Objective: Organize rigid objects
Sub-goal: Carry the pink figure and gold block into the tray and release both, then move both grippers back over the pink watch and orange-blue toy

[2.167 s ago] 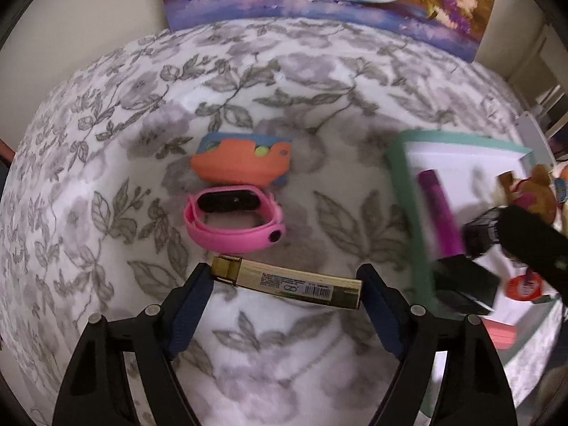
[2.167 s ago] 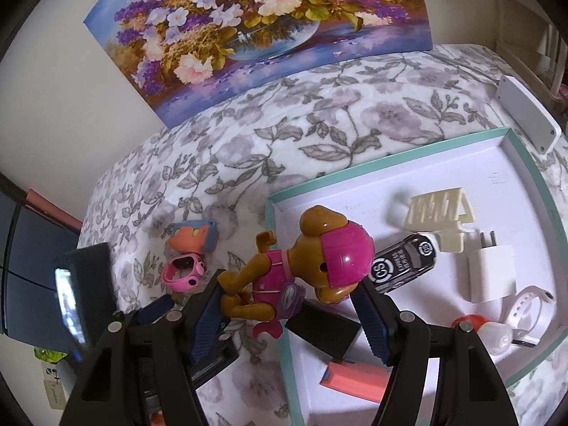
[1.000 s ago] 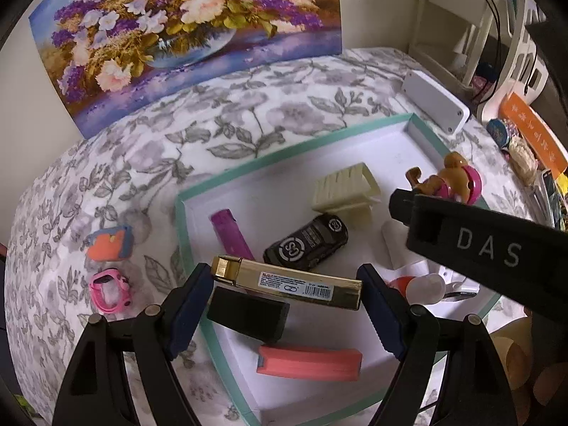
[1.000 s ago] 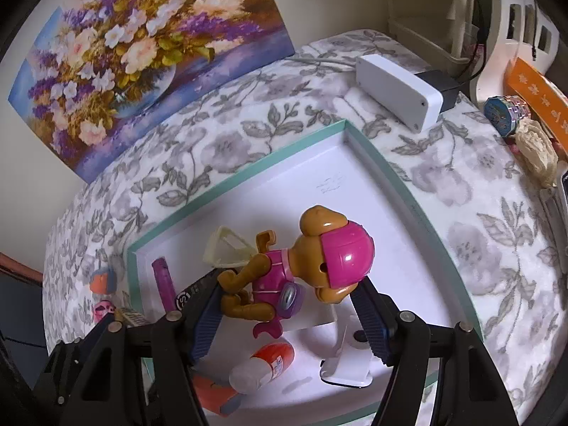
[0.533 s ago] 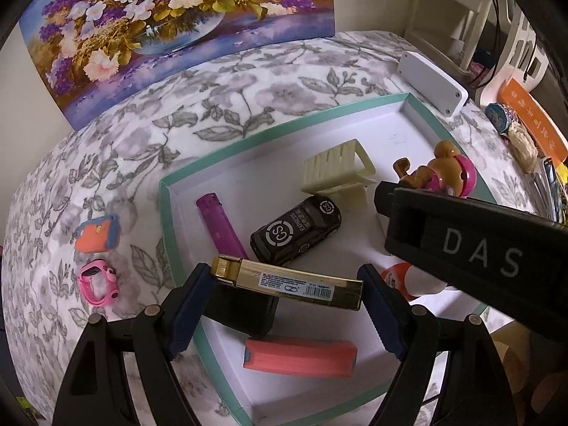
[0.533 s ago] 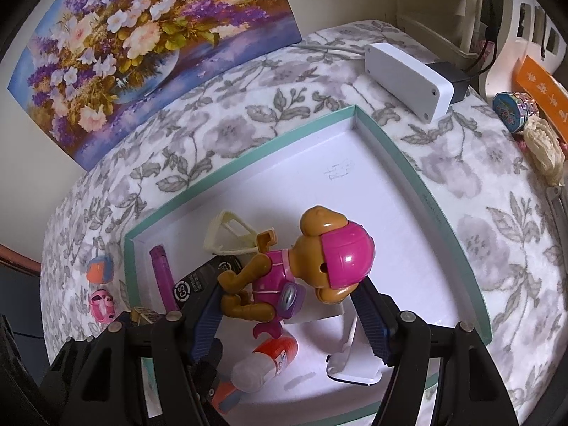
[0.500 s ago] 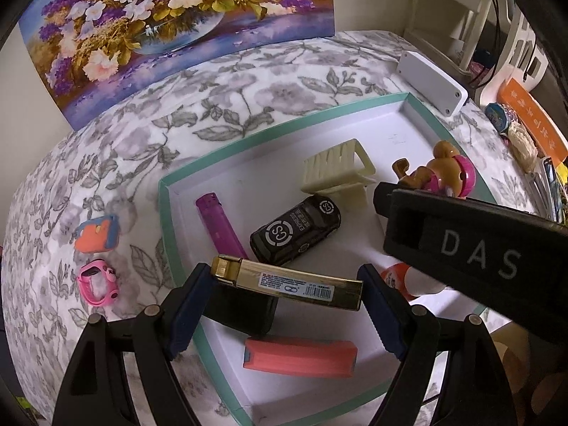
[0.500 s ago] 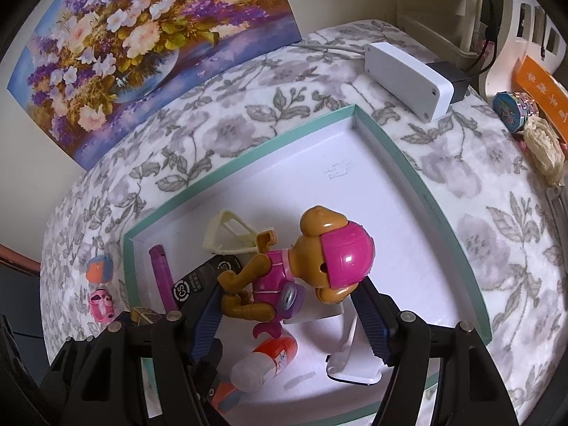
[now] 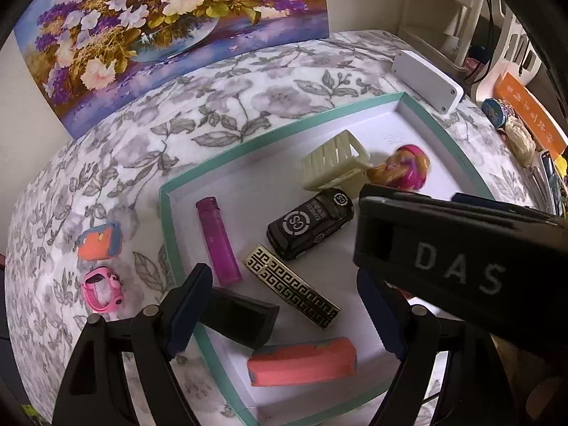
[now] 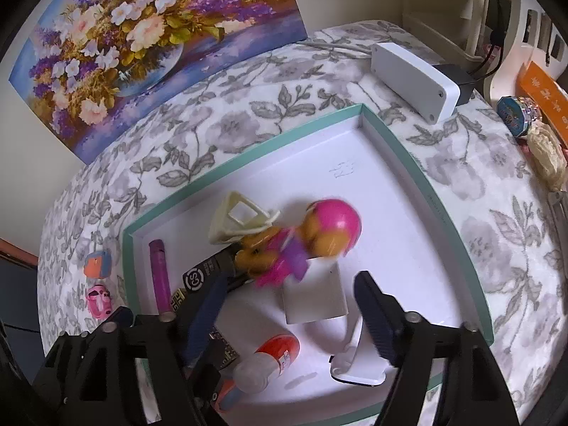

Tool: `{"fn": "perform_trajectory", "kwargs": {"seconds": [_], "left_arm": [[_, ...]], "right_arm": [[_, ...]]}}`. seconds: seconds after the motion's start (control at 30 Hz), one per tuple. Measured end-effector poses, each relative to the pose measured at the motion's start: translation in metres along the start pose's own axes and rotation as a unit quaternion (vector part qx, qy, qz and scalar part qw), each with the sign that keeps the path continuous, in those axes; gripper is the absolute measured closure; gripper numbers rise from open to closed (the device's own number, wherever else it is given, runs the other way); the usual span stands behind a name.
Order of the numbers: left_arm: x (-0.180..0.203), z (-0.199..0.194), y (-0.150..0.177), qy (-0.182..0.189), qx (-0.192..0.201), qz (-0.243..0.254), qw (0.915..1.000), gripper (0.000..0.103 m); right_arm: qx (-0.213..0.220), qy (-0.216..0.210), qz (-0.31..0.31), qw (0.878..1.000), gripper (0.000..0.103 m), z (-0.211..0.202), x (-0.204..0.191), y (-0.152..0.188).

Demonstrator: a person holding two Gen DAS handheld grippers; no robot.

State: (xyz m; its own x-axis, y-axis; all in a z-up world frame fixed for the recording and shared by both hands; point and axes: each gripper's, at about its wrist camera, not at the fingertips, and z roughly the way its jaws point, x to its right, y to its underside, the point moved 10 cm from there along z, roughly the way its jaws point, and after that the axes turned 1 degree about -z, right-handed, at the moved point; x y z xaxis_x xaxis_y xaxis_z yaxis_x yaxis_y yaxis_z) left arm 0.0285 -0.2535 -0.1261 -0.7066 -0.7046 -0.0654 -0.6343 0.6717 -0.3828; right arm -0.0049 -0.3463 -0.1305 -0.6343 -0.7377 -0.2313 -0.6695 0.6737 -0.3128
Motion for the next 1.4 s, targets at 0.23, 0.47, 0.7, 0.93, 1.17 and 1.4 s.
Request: {"fn": "perform_trajectory", "kwargs": {"seconds": [0.23, 0.47, 0.7, 0.93, 1.17, 1.4], "left_arm": [[-0.022, -0.004, -0.003, -0.004, 0.007, -0.037, 0.9993, 0.005], [-0.057, -0.001, 0.004, -0.017, -0.009, -0.098, 0.995, 0.005], [-0.124, -0.002, 0.023, -0.047, -0.024, -0.217, 0.9748, 0.005], [-0.187, -0.016, 0.044, -0.067, -0.02, -0.312, 0.9473, 0.005], [-0.231, -0.034, 0.06, -0.091, -0.017, -0.355, 0.9304, 0.005], [-0.275, -0.05, 0.08, -0.114, -0.01, -0.392, 0.9129, 0.005]], "right_arm": [[0.011, -0.001, 0.014, 1.0, 0.016, -0.004, 0.004, -0.003], [0.013, -0.001, 0.025, 1.0, 0.016, -0.004, 0.008, -0.003], [0.012, 0.0, 0.025, 1.0, 0.016, -0.004, 0.008, -0.002], [0.011, 0.003, 0.0, 1.0, 0.016, -0.003, -0.005, 0.0], [0.013, 0.003, -0.035, 0.999, 0.016, -0.006, -0.028, 0.006], [0.013, -0.013, -0.08, 0.997, 0.016, -0.011, -0.071, 0.018]]}}
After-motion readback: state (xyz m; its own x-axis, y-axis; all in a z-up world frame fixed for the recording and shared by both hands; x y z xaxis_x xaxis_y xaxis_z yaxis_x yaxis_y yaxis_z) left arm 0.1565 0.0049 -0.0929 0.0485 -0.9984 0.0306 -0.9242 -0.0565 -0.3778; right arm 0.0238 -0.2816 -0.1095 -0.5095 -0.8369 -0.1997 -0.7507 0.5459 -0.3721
